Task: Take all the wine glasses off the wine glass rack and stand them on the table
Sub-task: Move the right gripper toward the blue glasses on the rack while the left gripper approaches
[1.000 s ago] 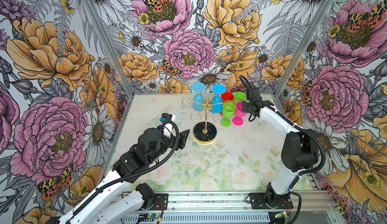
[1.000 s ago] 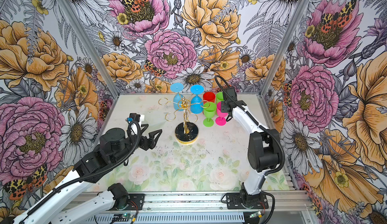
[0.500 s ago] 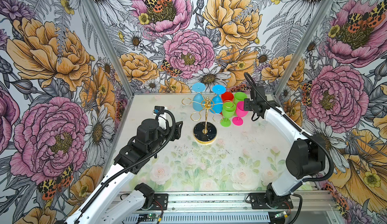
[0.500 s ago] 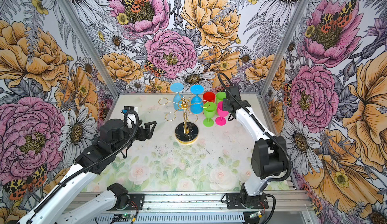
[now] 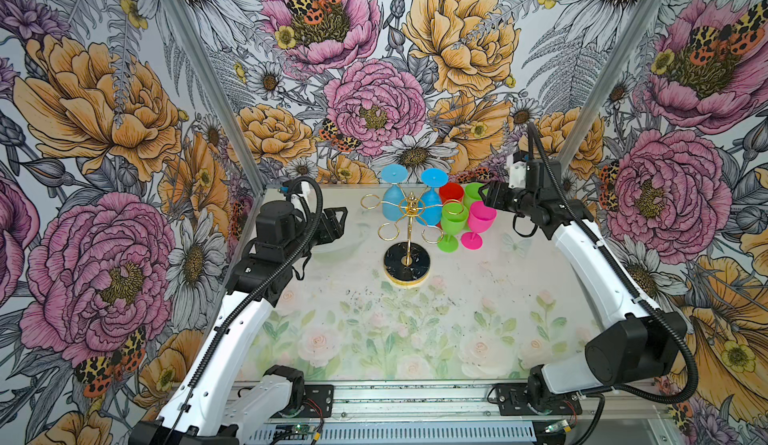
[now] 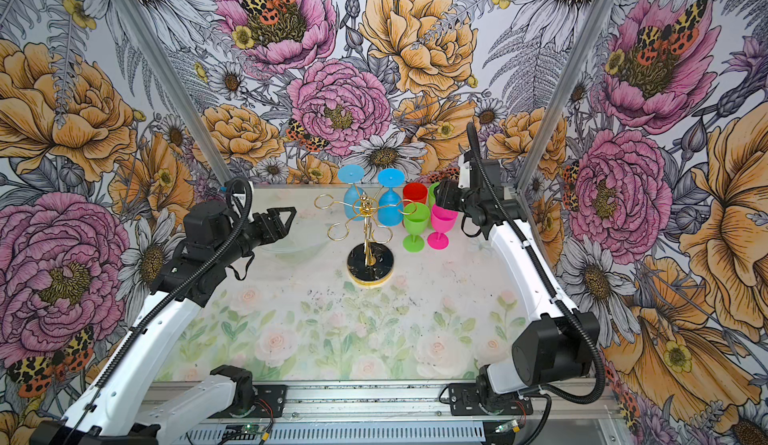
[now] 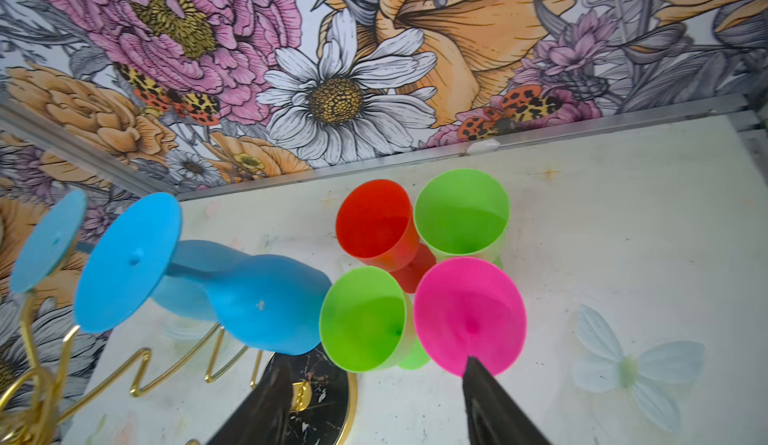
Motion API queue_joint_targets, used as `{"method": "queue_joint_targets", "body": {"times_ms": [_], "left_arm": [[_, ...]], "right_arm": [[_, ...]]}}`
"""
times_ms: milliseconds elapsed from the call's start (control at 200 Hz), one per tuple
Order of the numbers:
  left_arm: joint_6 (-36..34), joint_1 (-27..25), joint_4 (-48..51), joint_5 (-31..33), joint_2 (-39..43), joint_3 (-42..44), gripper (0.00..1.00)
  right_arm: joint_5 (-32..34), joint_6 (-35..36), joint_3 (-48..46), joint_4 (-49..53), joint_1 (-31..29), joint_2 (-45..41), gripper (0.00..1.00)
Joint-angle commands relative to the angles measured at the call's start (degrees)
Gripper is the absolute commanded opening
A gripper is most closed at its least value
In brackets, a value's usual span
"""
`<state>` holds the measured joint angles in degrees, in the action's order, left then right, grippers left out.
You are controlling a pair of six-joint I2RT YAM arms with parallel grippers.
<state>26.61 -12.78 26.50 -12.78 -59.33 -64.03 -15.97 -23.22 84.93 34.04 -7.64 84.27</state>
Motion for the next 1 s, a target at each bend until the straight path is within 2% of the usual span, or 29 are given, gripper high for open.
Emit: {"method": "queue_joint_targets", "body": {"times_ms": [0, 175, 400, 761, 996], "left_arm": [[4.7, 1.7, -5.4, -8.1, -2.7, -2.0, 0.71], [12.8, 3.9, -12.4, -16.2, -7.9, -2.7, 0.65], [15.2, 4.0, -14.8, -21.7, -13.0, -4.5, 0.62], [17.8, 4.0, -17.1, -25.6, -18.0, -6.6, 0.48], [17.8, 3.5, -17.1, -26.1, -19.4, -6.6, 0.46]], "right_arm": [[-12.2, -3.5, 2.0, 0.2, -0.1, -1.7, 0.65], [-18.7, -5.8, 1.3, -0.9, -0.2, -2.7, 0.62], [-24.9, -7.6, -0.2, -1.8, -0.5, -4.3, 0.62], [-27.2, -8.3, -2.5, -1.8, -0.9, -4.1, 0.59], [-28.2, -8.6, -4.1, -1.8, -1.9, -3.4, 0.54]]}}
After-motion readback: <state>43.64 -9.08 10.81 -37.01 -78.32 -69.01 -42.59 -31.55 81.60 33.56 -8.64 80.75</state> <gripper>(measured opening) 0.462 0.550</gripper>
